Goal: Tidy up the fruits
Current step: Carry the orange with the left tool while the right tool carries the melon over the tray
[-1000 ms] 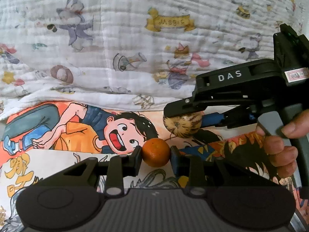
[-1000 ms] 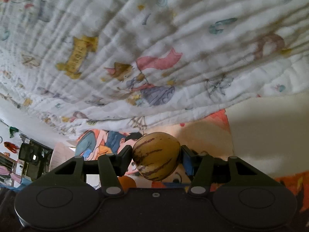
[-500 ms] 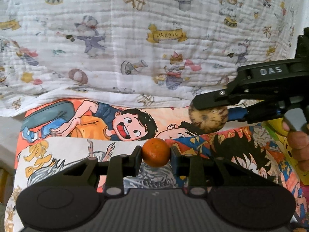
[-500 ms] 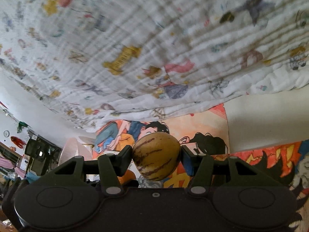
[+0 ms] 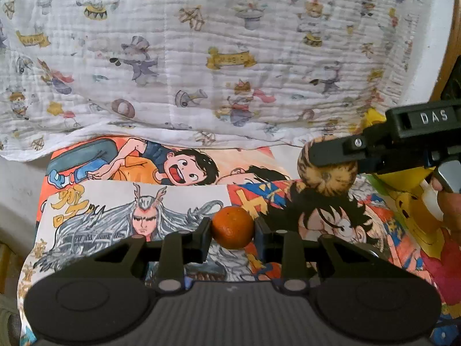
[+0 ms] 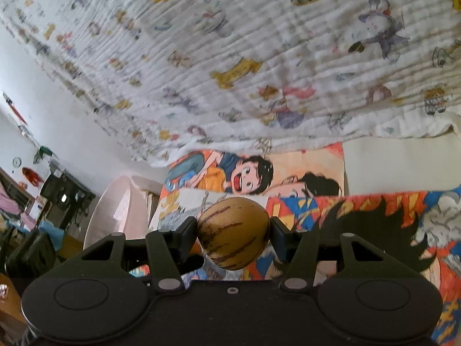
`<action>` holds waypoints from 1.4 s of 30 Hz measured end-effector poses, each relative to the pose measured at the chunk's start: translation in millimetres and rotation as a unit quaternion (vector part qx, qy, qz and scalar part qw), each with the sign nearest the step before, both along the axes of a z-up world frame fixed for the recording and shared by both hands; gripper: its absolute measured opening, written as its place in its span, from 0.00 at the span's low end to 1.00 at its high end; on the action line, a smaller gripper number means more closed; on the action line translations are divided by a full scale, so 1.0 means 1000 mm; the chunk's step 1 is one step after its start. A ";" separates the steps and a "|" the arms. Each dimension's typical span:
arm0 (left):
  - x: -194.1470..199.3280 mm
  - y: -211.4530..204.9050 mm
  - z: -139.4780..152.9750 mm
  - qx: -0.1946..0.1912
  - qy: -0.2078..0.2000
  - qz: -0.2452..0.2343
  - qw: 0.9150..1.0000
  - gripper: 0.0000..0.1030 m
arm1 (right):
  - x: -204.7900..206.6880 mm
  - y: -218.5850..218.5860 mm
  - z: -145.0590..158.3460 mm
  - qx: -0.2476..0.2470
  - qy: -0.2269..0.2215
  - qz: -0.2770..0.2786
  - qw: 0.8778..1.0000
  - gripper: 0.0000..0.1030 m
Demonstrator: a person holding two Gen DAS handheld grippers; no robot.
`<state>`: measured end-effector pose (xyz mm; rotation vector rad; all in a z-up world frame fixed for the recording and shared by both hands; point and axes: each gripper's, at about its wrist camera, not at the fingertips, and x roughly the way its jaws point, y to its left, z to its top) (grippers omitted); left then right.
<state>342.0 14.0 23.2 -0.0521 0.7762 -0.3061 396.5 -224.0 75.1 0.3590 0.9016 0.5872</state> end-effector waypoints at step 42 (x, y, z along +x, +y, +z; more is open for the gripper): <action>-0.065 -0.010 -0.027 0.022 0.083 -0.017 0.996 0.33 | -0.065 0.008 -0.063 -0.094 0.064 0.089 0.990 0.55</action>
